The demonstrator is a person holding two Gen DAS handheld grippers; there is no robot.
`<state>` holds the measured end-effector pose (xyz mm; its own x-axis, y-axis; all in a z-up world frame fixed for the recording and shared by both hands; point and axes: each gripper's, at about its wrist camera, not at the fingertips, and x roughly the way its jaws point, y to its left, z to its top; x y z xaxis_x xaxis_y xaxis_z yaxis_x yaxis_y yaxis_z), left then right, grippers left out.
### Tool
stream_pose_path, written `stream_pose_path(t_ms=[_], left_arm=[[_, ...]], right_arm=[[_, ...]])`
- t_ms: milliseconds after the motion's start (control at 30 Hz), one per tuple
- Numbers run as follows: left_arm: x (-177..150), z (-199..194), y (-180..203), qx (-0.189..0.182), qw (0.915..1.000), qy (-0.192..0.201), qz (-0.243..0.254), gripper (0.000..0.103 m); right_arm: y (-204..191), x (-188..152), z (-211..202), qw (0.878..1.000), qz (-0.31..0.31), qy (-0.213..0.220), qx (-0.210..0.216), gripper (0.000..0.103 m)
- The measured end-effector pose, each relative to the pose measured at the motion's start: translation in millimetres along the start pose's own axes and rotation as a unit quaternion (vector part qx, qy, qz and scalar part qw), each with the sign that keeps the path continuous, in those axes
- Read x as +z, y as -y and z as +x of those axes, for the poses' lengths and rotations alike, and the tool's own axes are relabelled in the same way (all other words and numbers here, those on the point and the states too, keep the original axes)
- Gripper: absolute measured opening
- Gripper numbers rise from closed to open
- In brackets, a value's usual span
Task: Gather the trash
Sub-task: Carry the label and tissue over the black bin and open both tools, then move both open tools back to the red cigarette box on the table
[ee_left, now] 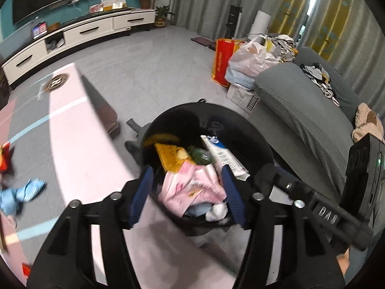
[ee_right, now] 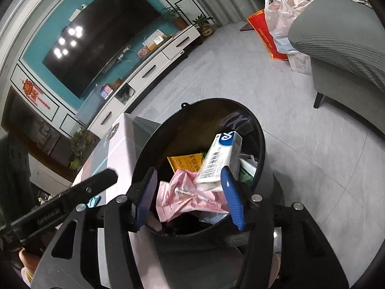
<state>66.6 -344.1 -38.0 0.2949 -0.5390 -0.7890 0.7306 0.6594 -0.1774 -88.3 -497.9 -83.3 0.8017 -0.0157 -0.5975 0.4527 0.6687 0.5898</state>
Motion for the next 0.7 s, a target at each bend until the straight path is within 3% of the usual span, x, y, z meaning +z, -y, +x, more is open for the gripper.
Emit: stream_pose_path(t_ms=[367, 600, 700], left_arm=[[-86.9, -92.2, -52.1, 0.077, 0.9958, 0.042, -0.024, 0.078], [-149.9, -161.7, -124.1, 0.166, 0.9802, 0.056, -0.092, 0.086], [-179.6, -182.0, -149.4, 0.179, 0.9747, 0.049, -0.125, 0.089]], right_arm=[[-47.6, -34.8, -9.8, 0.997, -0.063, -0.049, 0.016, 0.061], [-99.5, -64.0, -12.2, 0.987, -0.129, -0.086, 0.038, 0.069], [-127.8, -79.5, -13.8, 0.979, -0.167, -0.103, 0.051, 0.073]])
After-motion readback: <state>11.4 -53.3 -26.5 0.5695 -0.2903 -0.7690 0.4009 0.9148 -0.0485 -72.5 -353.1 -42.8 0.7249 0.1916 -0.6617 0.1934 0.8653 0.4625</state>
